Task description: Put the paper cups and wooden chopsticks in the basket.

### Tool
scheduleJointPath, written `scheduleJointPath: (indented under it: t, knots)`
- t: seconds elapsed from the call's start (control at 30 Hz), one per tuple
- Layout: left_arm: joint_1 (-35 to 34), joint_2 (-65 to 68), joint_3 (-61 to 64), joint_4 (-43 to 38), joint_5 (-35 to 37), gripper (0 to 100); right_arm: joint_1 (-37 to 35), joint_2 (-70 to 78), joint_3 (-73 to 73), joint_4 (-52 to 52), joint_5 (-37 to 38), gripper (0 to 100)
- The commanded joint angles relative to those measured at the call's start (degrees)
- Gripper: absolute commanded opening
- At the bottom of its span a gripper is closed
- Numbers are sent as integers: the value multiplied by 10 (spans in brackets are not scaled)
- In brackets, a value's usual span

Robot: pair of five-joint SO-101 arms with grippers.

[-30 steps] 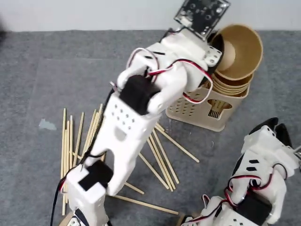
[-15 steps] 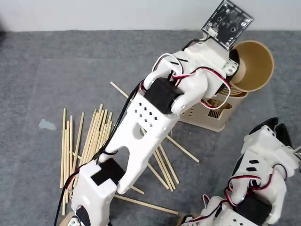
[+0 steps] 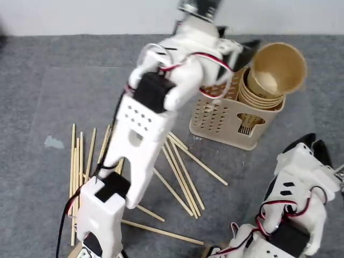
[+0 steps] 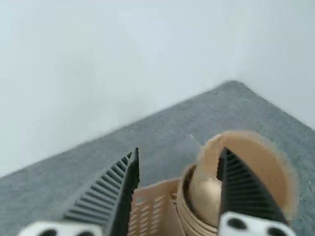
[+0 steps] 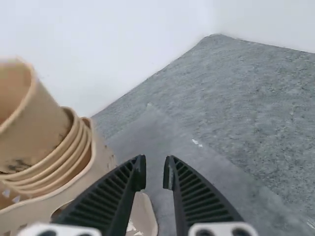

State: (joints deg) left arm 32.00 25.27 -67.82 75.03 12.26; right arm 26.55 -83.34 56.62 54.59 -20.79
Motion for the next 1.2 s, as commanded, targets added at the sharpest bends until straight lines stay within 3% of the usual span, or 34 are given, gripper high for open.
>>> scheduleJointPath:
  t: [0.0,0.23,0.4,0.5,0.67,0.8,1.17]
  knots:
    - [-8,-7,-52,35,3,254,-15,-3,-1,-14,18,83]
    - [0,-18,-67,92,-14,254,-17,-3,5,-15,18,83]
    - [-11,-42,-122,195,-40,246,-18,0,7,-17,38,84]
    - [-31,-51,-153,255,-86,179,-40,-1,7,-16,69,84]
    - [-114,-76,-135,257,-110,7,-95,2,7,-10,100,84]
    - [-178,-138,-48,257,-111,12,-131,3,4,13,140,84]
    - [-298,-460,387,244,-165,12,-287,3,4,67,280,84]
